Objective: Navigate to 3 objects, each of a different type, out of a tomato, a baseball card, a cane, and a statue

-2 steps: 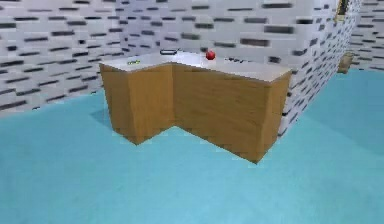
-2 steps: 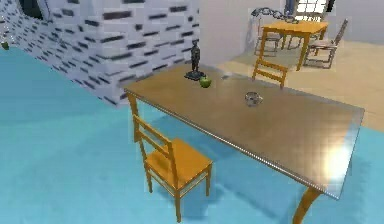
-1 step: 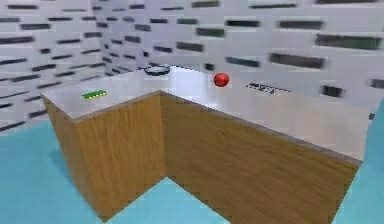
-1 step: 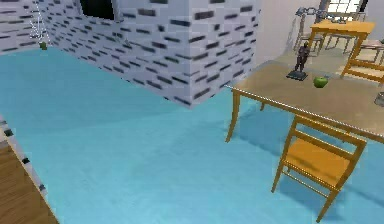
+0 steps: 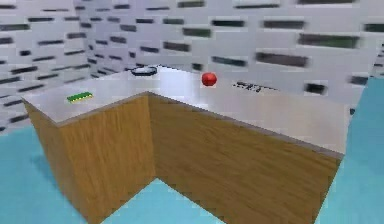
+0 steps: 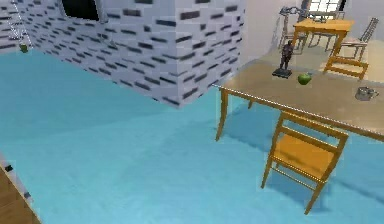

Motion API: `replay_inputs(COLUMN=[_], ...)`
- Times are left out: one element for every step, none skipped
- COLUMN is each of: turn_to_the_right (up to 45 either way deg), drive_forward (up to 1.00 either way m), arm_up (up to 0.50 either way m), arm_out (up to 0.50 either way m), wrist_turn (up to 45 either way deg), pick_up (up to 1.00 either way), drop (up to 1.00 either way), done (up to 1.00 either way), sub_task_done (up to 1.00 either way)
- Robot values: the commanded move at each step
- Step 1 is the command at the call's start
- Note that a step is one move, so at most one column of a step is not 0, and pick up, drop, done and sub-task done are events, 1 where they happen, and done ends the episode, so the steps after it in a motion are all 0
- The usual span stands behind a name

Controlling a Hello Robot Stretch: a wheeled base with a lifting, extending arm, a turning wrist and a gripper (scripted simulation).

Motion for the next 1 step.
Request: replay_inputs(turn_to_the_right=[0.0], drive_forward=[0.4], arm_up=[0.0], arm_out=[0.0], wrist_turn=[0.0], pick_up=[0.0], drop=[0.0], done=[0.0], sub_task_done=[0.0])
